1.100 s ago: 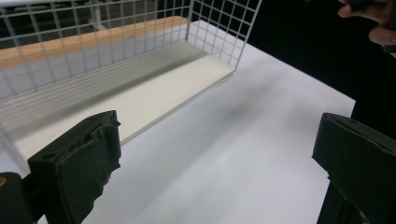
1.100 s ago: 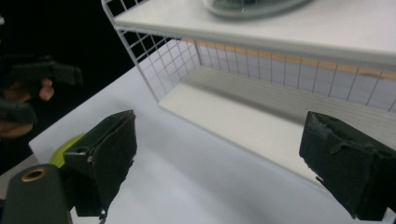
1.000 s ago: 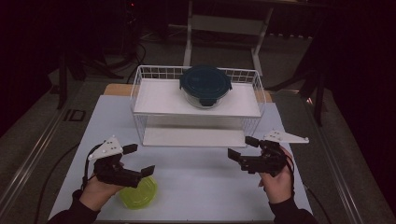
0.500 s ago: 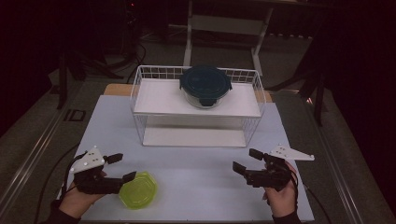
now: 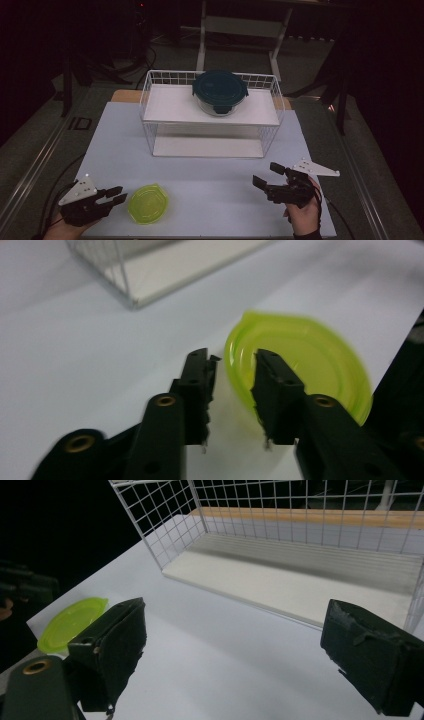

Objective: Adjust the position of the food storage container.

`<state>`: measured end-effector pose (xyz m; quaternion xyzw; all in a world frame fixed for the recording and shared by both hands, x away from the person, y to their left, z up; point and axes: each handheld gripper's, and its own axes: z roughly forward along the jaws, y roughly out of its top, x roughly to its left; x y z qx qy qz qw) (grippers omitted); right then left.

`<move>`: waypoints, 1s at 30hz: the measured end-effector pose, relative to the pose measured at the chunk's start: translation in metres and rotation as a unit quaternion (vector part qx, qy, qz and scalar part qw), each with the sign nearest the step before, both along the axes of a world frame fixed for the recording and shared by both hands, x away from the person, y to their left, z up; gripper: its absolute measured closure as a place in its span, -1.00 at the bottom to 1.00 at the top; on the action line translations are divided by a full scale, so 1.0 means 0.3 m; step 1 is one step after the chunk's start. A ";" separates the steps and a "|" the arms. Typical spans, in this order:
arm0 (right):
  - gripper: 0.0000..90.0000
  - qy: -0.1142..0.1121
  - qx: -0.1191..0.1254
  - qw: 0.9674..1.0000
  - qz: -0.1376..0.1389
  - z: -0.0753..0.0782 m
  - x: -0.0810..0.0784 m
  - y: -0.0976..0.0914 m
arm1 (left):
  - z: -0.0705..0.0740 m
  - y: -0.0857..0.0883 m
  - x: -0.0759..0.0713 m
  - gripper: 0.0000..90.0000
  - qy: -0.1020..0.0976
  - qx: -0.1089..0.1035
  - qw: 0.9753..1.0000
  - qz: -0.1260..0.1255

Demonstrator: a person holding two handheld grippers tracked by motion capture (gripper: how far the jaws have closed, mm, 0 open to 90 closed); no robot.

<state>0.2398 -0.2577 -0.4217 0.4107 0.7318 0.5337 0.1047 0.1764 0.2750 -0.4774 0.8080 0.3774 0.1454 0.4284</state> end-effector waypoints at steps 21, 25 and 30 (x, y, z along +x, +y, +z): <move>-0.76 -0.001 0.008 1.000 -0.002 0.000 0.004 -0.011 | -0.151 -0.061 -0.007 0.96 0.108 0.038 0.991 -0.068; -0.76 0.002 0.010 1.000 -0.003 -0.003 0.003 -0.016 | -0.153 -0.075 0.008 0.97 0.107 0.039 0.991 -0.072; -0.76 0.003 0.008 1.000 -0.004 -0.011 0.000 -0.019 | -0.152 -0.099 0.035 0.97 0.103 0.044 0.991 -0.069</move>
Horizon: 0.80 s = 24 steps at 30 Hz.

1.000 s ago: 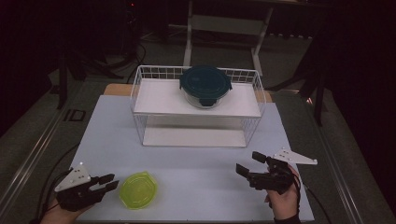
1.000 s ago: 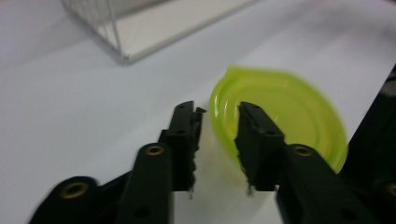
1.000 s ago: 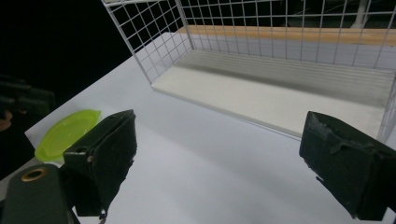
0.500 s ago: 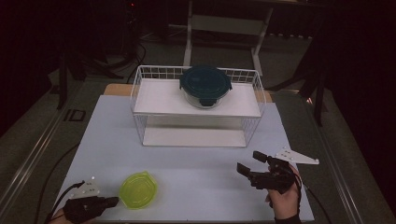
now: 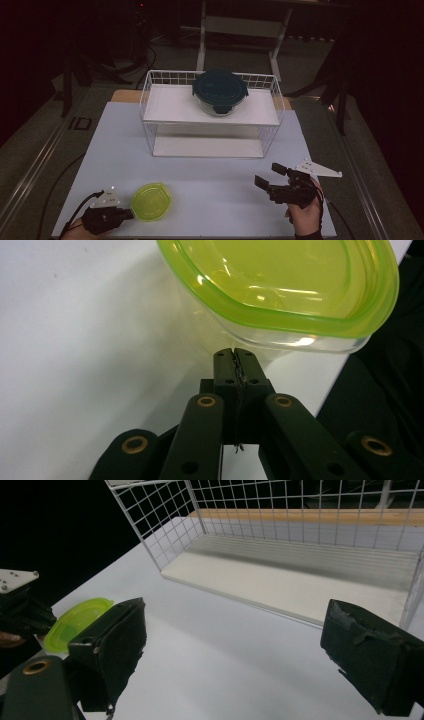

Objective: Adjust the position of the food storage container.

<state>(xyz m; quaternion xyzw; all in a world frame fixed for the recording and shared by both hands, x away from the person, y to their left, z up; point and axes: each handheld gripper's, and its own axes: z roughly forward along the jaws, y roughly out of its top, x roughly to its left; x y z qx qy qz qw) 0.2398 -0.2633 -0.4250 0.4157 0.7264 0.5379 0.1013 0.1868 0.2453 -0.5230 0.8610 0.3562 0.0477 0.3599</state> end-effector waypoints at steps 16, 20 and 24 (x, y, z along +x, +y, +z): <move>-0.76 0.002 0.002 1.000 -0.001 -0.009 -0.006 -0.021 | 0.008 -0.098 0.094 0.97 -0.004 0.004 1.000 0.006; -0.76 0.004 0.002 1.000 -0.001 -0.009 -0.005 -0.024 | 0.002 -0.125 0.120 0.97 -0.002 0.006 1.000 0.006; -0.76 0.002 0.000 1.000 -0.001 -0.008 -0.005 -0.023 | 0.001 -0.165 0.144 0.97 0.001 0.003 1.000 -0.002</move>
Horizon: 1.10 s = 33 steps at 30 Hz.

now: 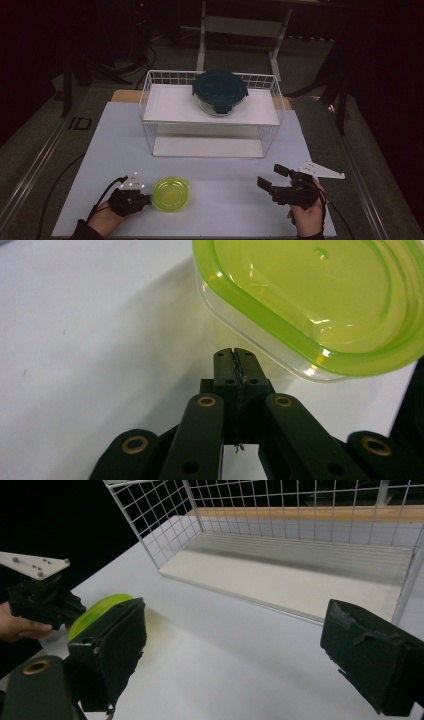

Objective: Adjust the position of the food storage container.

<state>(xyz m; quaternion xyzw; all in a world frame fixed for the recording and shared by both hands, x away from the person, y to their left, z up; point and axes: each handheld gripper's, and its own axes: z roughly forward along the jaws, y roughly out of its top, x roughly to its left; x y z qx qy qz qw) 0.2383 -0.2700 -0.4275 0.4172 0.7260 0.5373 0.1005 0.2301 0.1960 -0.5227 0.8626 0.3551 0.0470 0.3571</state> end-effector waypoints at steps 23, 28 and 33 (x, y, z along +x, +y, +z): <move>-0.76 0.001 -0.002 1.000 -0.002 -0.011 -0.001 -0.009 | 0.000 -0.152 0.036 0.97 0.012 -0.011 1.000 -0.024; -0.76 0.001 -0.002 1.000 -0.002 -0.014 0.000 -0.013 | -0.005 -0.203 0.050 0.97 0.017 -0.009 0.999 -0.036; -0.76 -0.001 -0.004 1.000 -0.002 -0.013 -0.002 -0.013 | -0.006 -0.245 0.062 0.97 0.023 -0.012 0.999 -0.044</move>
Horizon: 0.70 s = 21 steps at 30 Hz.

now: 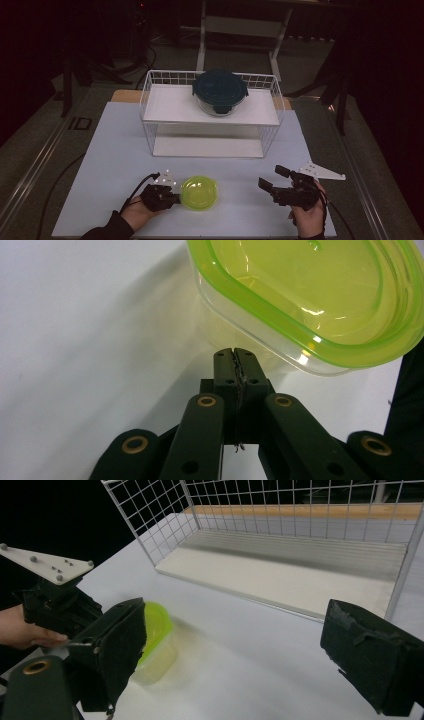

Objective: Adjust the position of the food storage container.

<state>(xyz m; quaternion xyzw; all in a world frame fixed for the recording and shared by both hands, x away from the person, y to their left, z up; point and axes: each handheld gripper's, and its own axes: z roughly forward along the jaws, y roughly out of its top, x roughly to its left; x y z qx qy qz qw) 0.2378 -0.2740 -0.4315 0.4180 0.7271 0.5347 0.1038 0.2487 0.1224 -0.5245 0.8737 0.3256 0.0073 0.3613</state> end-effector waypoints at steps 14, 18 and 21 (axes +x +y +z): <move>-0.76 0.001 -0.002 1.000 0.002 -0.004 0.002 0.001 | -0.008 -0.112 0.030 0.97 0.007 0.000 0.999 -0.037; -0.76 -0.001 -0.004 1.000 0.003 -0.006 0.003 0.002 | -0.005 -0.130 0.038 0.97 0.007 -0.006 0.999 -0.036; -0.76 -0.001 -0.004 1.000 0.005 -0.008 0.004 0.005 | -0.004 -0.148 0.045 0.97 0.009 -0.011 0.999 -0.036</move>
